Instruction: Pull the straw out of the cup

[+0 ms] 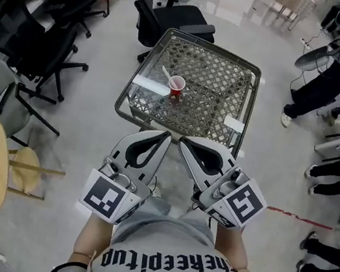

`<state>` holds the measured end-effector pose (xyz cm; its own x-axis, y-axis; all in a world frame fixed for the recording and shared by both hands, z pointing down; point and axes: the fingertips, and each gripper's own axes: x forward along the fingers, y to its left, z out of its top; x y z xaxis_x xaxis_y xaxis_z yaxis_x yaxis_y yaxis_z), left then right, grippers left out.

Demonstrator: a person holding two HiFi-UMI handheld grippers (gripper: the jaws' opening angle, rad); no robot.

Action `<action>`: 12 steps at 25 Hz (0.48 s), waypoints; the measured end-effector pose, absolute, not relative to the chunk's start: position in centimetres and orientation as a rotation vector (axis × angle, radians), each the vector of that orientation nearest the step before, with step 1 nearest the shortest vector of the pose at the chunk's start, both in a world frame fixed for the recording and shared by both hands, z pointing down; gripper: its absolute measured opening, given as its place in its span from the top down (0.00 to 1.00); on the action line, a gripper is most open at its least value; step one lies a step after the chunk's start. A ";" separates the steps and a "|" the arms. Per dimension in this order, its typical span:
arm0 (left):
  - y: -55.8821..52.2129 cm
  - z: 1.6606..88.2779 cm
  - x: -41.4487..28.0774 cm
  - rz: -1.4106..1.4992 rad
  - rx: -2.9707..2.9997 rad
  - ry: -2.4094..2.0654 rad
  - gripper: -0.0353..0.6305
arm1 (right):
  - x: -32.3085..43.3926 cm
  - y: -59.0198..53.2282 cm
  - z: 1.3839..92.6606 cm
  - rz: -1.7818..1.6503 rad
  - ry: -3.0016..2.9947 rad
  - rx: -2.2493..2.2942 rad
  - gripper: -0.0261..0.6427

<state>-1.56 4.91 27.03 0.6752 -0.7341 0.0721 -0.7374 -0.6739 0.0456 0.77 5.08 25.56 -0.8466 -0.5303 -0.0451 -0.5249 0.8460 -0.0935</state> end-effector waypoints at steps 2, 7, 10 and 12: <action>4.6 27.1 -2.3 0.076 2.821 -1.211 0.91 | 0.0 4.8 25.5 -0.127 2.940 -0.867 0.95; 4.1 27.5 -4.0 0.076 2.831 -1.169 0.91 | -1.6 4.6 25.9 -0.131 2.931 -0.919 0.95; 3.8 27.7 -4.4 0.058 2.835 -1.145 0.91 | -1.9 4.6 26.3 -0.128 2.939 -0.954 0.95; 3.6 27.9 -4.3 0.047 2.833 -1.130 0.91 | -1.7 4.5 26.5 -0.131 2.941 -0.976 0.95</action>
<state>-4.30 3.63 27.94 0.7259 -0.6850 0.0625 -0.6878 -0.7222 0.0728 -1.70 4.51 26.53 -0.8013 -0.5981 -0.0115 -0.5947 0.7986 -0.0927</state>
